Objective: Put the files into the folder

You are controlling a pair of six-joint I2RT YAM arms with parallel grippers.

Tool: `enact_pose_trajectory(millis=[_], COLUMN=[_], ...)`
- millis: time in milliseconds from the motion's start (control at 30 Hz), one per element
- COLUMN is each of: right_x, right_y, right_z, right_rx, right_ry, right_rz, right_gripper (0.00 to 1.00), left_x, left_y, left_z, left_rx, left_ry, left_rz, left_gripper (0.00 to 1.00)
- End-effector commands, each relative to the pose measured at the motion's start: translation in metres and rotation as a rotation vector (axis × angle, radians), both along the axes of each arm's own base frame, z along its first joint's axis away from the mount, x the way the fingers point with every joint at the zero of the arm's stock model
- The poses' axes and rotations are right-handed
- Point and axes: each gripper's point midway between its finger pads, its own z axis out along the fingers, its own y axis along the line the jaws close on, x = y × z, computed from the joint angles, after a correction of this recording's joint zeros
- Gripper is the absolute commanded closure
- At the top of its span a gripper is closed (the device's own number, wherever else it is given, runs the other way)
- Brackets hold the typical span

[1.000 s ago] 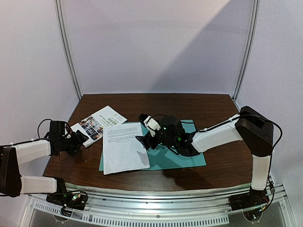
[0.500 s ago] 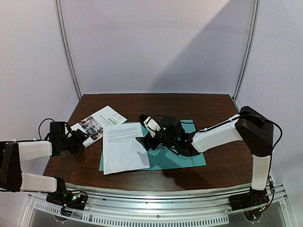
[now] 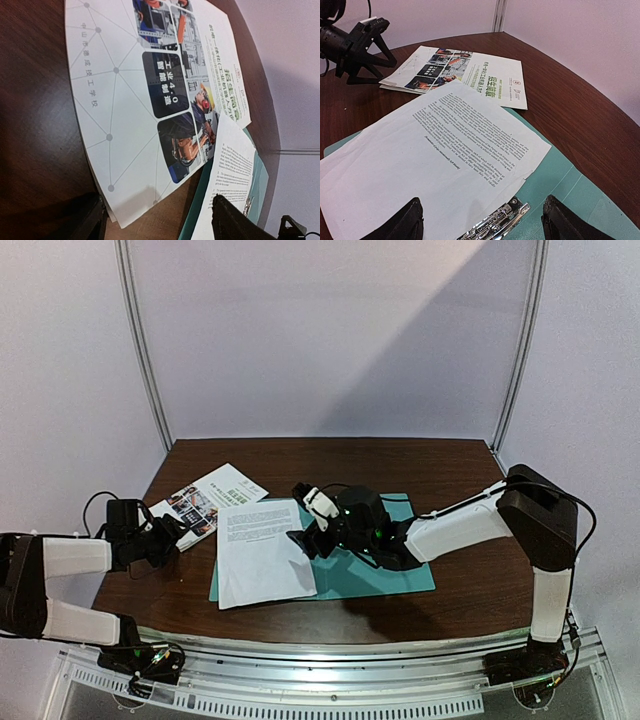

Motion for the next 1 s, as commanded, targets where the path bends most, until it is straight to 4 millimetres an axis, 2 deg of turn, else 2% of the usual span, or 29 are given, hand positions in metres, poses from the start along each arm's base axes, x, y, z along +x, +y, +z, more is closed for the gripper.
enact_pose_trajectory(millis=[0, 667, 967], right_x=[-0.001, -0.003, -0.004], right_y=[0.003, 0.006, 0.007], right_z=[0.006, 0.004, 0.002], right_rx=[0.008, 0.003, 0.002], right_ry=[0.010, 0.022, 0.033], right_rz=[0.008, 0.022, 0.029], right_gripper=[0.19, 0.19, 0.19], left_x=[-0.001, 0.006, 0.001], left_y=[0.001, 0.002, 0.004], left_z=[-0.005, 0.014, 0.006], left_rx=[-0.019, -0.053, -0.039], left_ry=[-0.001, -0.081, -0.049], left_rz=[0.008, 0.046, 0.049], left_gripper=[0.28, 0.37, 0.36])
